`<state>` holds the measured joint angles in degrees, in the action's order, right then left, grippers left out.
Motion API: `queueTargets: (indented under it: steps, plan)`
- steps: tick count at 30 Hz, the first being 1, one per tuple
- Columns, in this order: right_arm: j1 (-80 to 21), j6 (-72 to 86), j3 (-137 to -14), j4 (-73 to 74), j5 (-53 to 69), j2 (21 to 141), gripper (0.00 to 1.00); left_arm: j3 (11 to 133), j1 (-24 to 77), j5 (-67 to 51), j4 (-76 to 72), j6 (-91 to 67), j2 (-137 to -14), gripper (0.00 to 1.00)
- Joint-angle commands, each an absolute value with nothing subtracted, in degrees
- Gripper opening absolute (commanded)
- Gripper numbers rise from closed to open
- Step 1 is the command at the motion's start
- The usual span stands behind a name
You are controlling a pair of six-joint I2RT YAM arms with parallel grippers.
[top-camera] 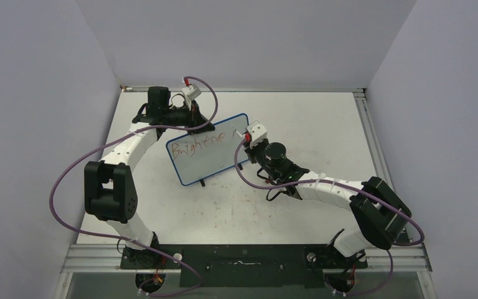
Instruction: Write a sentence on the whiteboard
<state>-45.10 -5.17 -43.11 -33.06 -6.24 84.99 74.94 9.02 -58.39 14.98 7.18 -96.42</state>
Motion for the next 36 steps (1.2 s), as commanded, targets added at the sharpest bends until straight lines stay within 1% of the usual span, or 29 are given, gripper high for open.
queueTargets:
  steps: [1, 9, 24, 36]
  plan:
    - [-45.3, -4.6, -44.0, -35.2, -7.0, 85.8, 0.05, 72.3, 10.0, -57.7, 25.0, 7.8, -97.4, 0.0]
    - [-45.6, -3.2, -41.8, -34.8, -6.5, 86.2, 0.05, 72.3, 10.0, -57.7, 25.0, 7.8, -97.3, 0.0]
    - [-46.0, -4.0, -42.6, -32.7, -6.4, 86.7, 0.05, 72.2, 10.0, -57.7, 25.0, 7.8, -97.1, 0.0]
    - [-46.0, -4.8, -44.0, -36.7, -8.6, 84.4, 0.05, 72.2, 10.0, -57.7, 25.0, 7.8, -97.1, 0.0]
